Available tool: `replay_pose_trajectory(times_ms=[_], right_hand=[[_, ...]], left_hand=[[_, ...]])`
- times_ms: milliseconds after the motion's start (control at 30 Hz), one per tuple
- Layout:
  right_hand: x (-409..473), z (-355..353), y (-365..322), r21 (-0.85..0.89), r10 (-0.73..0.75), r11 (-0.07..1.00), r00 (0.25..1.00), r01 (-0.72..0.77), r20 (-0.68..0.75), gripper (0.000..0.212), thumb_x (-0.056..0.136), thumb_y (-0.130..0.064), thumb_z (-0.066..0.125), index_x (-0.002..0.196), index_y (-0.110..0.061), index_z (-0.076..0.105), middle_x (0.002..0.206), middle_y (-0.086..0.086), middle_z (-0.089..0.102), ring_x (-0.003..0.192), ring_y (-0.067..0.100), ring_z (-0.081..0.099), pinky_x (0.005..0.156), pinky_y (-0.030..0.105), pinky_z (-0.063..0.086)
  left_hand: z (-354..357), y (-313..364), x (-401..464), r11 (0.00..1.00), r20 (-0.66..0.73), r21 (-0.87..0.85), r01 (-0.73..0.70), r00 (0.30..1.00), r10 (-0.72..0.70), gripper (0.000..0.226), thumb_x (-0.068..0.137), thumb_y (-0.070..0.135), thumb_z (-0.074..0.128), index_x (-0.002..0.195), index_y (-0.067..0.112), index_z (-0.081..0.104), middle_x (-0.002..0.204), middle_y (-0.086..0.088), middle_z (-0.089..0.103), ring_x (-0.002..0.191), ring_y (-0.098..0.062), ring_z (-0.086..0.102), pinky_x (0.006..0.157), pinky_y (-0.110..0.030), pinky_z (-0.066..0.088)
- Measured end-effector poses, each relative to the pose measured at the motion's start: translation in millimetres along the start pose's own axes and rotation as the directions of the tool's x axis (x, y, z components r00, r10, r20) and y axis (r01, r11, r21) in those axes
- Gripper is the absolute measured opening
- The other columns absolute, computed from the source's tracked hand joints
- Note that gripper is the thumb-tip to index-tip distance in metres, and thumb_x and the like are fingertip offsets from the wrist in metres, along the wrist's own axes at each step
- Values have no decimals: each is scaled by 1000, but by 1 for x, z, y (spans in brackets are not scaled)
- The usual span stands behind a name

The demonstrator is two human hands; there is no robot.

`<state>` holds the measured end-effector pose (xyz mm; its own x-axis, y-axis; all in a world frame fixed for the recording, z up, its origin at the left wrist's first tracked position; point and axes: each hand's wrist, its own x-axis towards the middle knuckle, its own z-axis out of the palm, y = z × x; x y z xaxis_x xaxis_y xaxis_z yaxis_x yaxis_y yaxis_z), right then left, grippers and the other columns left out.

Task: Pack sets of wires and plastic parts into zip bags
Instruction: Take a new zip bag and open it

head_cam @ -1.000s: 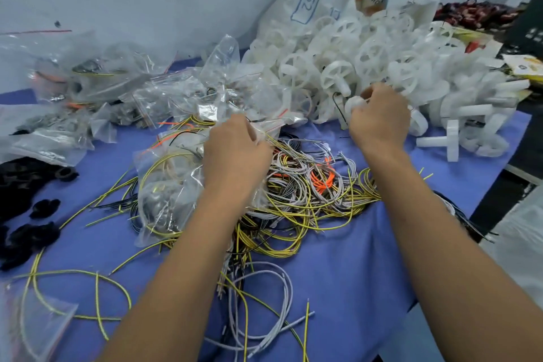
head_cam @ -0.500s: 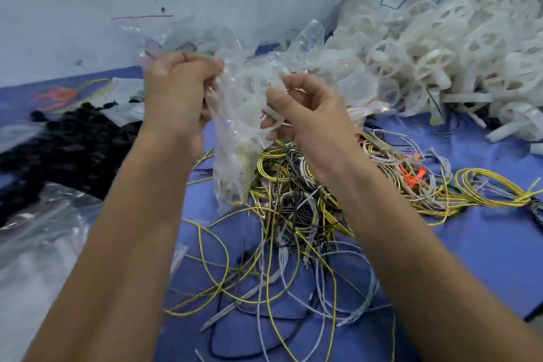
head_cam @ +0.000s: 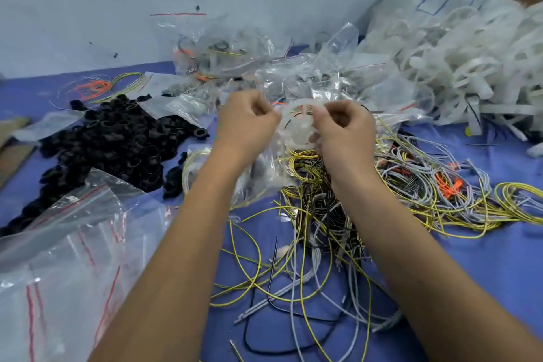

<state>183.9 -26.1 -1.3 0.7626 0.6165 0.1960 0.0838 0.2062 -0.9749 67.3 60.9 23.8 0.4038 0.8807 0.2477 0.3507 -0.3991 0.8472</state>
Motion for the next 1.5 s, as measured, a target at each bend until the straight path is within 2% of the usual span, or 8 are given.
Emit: replay_pose_trajectory(times_ms=[100,233,667,967,1133,1300,1400,1500], right_hand=[[3,-9,10,266,66,962,998,-62,-6,8,104,-12,58,97,-9,57,77,6,64,59,13,65,50,27,51],[-2,-9,9,548,137,768,921,-331,364,24,106,-16,50,117,4,58,94,14,70,72,22,71,56,25,56],[-17,-2,13,375,243,782,798,-497,552,46,111,-22,38,143,11,40,122,32,63,109,47,63,104,74,42],[-24,-5,11,241,215,756,578,-609,787,33,109,-13,39,110,4,67,92,20,76,80,34,77,85,56,61],[-19,-2,14,230,313,768,664,-598,679,34,112,-19,35,110,1,63,98,22,76,88,41,75,80,54,63],[-24,4,21,-42,168,985,856,-169,489,22,111,-20,43,116,-20,64,81,-1,70,70,19,75,58,38,63],[-24,2,25,-303,-98,907,845,294,525,7,102,-20,62,103,-21,55,63,-3,65,54,22,66,55,49,59],[-27,3,23,-301,-258,854,848,424,464,28,91,-20,77,85,-15,51,61,-1,62,51,25,61,51,49,53]], left_hand=[[12,-19,-1,996,126,-16,83,989,-80,21,90,9,65,71,16,57,51,7,56,44,-12,53,47,-22,40],[12,-22,-4,991,209,-56,125,972,-111,13,92,9,58,79,12,59,47,9,53,38,-15,50,40,-20,34],[-46,-8,-3,953,239,-234,190,962,-133,18,92,-1,63,78,10,61,53,1,55,42,-12,49,38,-18,34],[-45,3,-8,927,250,-355,123,968,-33,24,92,-7,54,78,11,59,50,0,50,37,-12,40,37,-15,26],[-53,-1,-6,906,311,-400,139,950,-9,21,92,-11,53,81,5,60,51,-1,46,38,-9,34,36,-16,23],[-48,-2,-6,895,313,-416,162,949,-27,20,91,-12,53,81,4,59,51,-2,45,38,-10,34,38,-15,20],[-38,5,-9,898,302,-417,143,953,-12,22,88,-13,52,80,6,58,50,-1,46,36,-10,35,38,-12,22],[-27,15,-12,904,303,-413,112,953,20,19,87,-11,53,82,6,58,50,-1,47,36,-11,35,39,-12,24]])
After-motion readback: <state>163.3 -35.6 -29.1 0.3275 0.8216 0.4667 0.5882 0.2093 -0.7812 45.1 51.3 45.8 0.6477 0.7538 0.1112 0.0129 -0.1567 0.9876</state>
